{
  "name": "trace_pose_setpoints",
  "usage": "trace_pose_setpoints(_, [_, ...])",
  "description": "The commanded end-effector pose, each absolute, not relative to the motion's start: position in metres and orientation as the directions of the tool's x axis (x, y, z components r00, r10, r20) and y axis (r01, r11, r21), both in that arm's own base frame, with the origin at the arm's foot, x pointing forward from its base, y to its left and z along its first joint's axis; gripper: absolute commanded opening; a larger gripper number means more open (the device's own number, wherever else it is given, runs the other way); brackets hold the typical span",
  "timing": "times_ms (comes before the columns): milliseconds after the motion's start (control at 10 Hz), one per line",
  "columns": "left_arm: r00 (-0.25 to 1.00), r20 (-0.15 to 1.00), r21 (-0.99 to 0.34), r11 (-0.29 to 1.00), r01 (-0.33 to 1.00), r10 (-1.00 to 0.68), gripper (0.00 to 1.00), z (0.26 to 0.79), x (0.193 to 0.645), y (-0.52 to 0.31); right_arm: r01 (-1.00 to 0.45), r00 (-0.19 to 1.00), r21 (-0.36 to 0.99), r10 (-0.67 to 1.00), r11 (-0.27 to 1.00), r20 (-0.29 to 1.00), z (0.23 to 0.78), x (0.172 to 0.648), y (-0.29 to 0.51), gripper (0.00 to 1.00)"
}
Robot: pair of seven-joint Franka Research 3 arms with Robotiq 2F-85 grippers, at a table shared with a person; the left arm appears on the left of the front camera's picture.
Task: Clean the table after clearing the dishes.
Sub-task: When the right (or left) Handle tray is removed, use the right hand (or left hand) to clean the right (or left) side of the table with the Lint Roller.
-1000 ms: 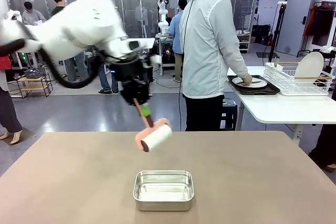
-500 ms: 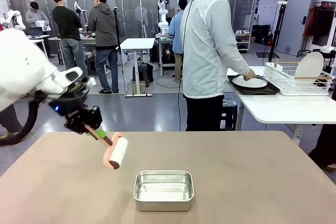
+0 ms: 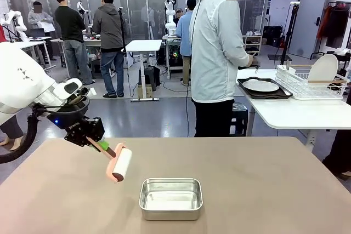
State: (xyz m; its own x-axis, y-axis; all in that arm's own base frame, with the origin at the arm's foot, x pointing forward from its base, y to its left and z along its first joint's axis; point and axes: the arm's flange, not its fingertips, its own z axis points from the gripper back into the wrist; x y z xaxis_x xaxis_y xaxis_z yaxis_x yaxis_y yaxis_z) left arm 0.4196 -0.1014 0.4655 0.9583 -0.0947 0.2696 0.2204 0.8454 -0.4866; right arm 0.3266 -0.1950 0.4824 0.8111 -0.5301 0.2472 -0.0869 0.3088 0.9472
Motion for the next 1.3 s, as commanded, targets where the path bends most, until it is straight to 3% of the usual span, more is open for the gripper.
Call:
trace_pose_setpoints(0, [0.954, 0.276, -0.481, 0.844, 0.239, -0.114, 0.2, 0.464, 0.419, -0.103, -0.094, 0.813, 0.948, -0.526, 0.304, 0.25, 0.485, 0.326, -0.194, 1.0])
trace_pose_setpoints(100, [0.969, 0.239, -0.558, 0.809, 0.187, -0.059, 0.2, 0.464, 0.438, -0.088, -0.094, 0.813, 0.948, -0.526, 0.304, 0.25, 0.485, 0.326, -0.194, 1.0])
trace_pose_setpoints(400, [0.982, 0.189, -0.624, 0.772, 0.123, -0.004, 0.2, 0.436, 0.465, -0.071, -0.094, 0.813, 0.948, -0.526, 0.304, 0.25, 0.485, 0.326, -0.194, 1.0])
trace_pose_setpoints(700, [0.984, 0.153, -0.683, 0.71, 0.168, -0.086, 0.2, 0.412, 0.494, -0.059, -0.094, 0.813, 0.948, -0.526, 0.304, 0.25, 0.485, 0.326, -0.194, 1.0])
trace_pose_setpoints(1200, [0.993, 0.116, -0.775, 0.623, 0.102, -0.018, 0.2, 0.343, 0.518, -0.043, -0.094, 0.813, 0.948, -0.526, 0.304, 0.25, 0.485, 0.326, -0.194, 1.0])
